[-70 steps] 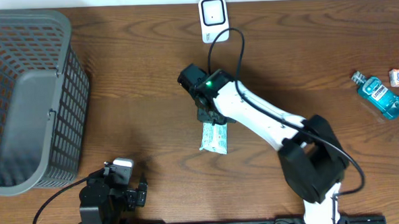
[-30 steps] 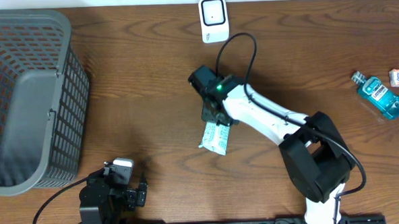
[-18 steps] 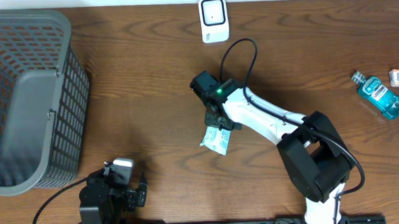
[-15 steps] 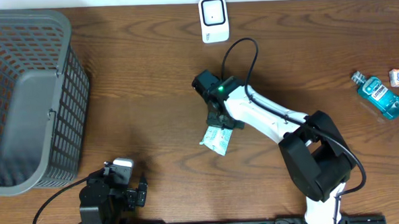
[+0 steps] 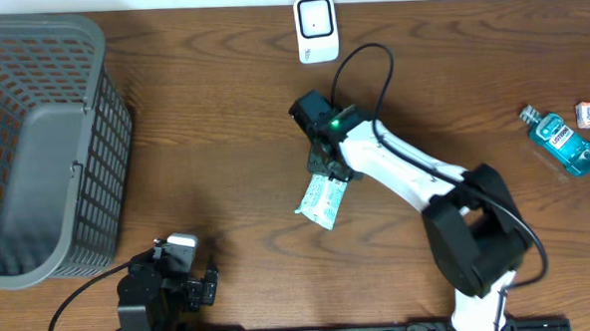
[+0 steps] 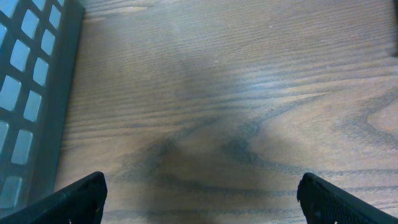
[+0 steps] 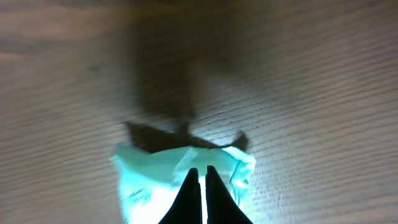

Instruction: Scan the item barcode

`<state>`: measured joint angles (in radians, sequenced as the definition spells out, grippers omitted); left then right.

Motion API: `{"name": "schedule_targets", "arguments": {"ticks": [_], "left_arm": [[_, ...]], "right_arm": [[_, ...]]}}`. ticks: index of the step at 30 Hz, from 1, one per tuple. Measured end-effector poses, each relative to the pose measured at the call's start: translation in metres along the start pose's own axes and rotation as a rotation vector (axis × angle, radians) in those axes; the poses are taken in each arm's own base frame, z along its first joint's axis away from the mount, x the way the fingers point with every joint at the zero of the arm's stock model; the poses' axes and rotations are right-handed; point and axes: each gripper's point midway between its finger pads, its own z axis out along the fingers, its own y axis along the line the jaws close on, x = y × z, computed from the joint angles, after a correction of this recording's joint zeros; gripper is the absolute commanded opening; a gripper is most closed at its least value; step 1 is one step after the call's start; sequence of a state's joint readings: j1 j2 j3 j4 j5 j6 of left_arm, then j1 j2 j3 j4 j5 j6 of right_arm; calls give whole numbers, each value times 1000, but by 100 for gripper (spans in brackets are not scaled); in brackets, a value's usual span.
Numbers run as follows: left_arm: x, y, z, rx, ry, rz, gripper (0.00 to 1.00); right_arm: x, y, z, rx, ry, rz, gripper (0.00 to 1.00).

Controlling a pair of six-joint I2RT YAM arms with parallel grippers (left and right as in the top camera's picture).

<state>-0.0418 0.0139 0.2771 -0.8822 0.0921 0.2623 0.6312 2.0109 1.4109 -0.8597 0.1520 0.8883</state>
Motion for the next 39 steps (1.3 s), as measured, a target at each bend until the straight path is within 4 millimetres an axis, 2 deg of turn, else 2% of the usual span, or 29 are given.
{"name": "schedule_targets", "arguments": {"ticks": [3,9,13,16,21,24,28,31,34,36,39], "left_arm": [[0,0,0,0,0,0,98],[0,0,0,0,0,0,98],[0,0,0,0,0,0,98],[0,0,0,0,0,0,98],[0,0,0,0,0,0,98],[0,0,0,0,0,0,98],[0,0,0,0,0,0,98],[0,0,0,0,0,0,98],[0,0,0,0,0,0,98],[0,0,0,0,0,0,98],[0,0,0,0,0,0,98]], "right_arm": [[9,-8,22,63,35,7,2],[10,-13,21,73,56,26,1],[12,-28,15,105,93,42,2],[4,-32,-4,78,71,63,1],[-12,-23,-59,-38,-31,66,1],[-10,-12,-73,-76,-61,42,1],[3,-4,-58,-52,-57,-3,1],[14,-3,-34,-9,-31,-30,1],[27,-12,-5,67,23,-49,1],[32,-17,8,107,48,-57,1],[32,-19,10,121,45,-59,1]]}}
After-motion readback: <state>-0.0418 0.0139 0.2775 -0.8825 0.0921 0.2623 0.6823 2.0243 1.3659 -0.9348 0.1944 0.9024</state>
